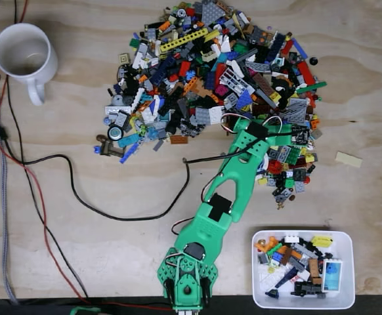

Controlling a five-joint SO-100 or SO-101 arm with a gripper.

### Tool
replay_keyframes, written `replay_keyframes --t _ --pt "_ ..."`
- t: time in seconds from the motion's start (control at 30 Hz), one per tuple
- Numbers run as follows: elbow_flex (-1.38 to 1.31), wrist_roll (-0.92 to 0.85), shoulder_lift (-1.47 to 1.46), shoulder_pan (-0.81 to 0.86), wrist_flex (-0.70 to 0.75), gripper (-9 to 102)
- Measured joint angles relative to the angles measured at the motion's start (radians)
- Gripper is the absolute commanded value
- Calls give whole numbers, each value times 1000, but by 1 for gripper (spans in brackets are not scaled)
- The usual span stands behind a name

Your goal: Find the closest Lego and put it in the bin.

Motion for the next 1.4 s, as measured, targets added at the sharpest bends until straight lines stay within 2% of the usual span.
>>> replay_keyframes --t 0.2,0.37,0.67,0.9,1.03,1.07,1.13,1.23,1.33,1.4 --pt "2 -78 57 -26 71 0" --pt "2 -279 301 40 141 0" --pt "161 -634 666 476 123 0" --pt "402 -784 864 839 46 0" --pt "523 -850 959 974 0 0" --pt "555 -865 980 996 -14 2" --pt "615 -890 1022 1034 -38 14" --pt "687 -902 1077 1057 -74 20" --pt "703 -902 1108 1046 -78 14" --pt "706 -894 1121 1034 -97 4"
